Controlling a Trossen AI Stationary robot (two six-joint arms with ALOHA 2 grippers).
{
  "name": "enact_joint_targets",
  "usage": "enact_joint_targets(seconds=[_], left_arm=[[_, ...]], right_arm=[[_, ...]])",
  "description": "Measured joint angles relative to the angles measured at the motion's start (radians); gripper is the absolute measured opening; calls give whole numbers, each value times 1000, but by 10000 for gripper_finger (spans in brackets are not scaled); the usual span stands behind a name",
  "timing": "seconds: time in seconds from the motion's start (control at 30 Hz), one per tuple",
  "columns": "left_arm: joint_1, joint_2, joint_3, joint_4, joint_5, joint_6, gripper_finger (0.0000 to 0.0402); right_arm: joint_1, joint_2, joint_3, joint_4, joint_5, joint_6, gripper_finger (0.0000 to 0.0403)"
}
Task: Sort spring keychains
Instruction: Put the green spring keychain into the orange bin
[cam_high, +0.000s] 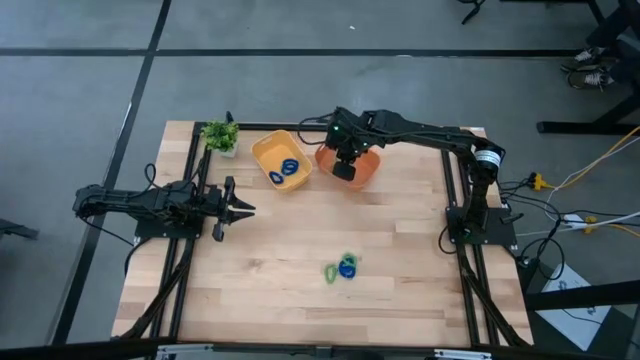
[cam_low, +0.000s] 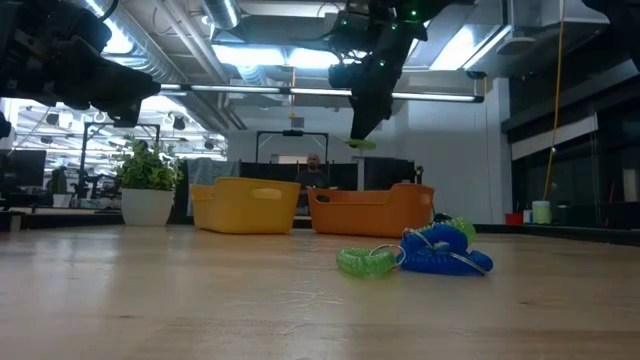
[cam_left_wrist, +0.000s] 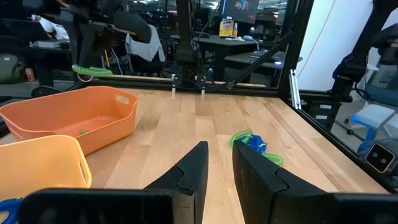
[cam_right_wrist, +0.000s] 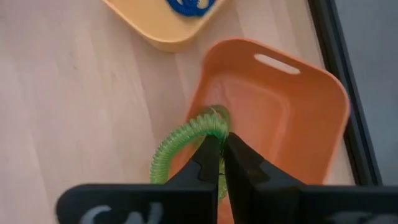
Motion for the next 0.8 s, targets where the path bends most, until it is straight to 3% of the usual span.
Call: enact_joint_targets(seconds=[0.23, 0.53, 0.8], left_arm=[[0, 0, 0, 0, 0, 0, 70], [0, 0, 0, 0, 0, 0, 70], [0, 0, 0, 0, 0, 0, 70]], right_arm=[[-68, 0, 0, -81, -24, -22, 12], [-89, 0, 0, -30, -33, -49, 12], [-89, 0, 0, -7, -148, -63, 13]])
